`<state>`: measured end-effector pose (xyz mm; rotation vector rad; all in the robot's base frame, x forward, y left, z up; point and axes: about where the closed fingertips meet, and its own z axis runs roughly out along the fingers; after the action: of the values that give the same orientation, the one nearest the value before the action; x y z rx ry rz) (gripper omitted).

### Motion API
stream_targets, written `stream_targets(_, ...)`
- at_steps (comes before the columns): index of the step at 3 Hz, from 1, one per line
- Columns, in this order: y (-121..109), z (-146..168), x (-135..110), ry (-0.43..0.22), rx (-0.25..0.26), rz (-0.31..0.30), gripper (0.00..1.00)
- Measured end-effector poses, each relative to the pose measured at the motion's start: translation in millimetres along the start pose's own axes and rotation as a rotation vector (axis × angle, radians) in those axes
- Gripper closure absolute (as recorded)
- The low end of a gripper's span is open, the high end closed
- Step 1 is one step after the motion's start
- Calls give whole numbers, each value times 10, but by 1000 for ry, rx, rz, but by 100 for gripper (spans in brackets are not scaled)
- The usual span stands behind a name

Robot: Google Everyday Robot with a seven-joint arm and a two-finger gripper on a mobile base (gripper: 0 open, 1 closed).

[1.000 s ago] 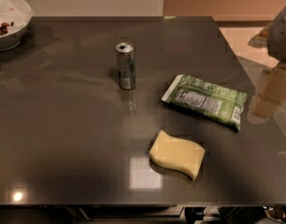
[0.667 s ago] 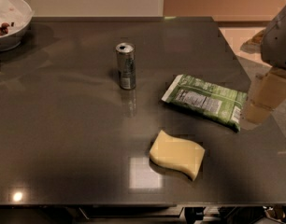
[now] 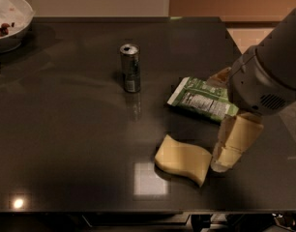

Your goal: Move sponge near redbull can

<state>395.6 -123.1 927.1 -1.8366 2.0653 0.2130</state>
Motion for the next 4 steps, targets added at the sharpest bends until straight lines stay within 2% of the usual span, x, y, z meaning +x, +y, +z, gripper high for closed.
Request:
stream_targets(1, 189, 359, -49, -4, -36, -34, 0)
stream_targets(3, 390, 787, 43, 5, -68, -53, 0)
stream_targets(4, 467, 875, 81, 6, -92, -53, 12)
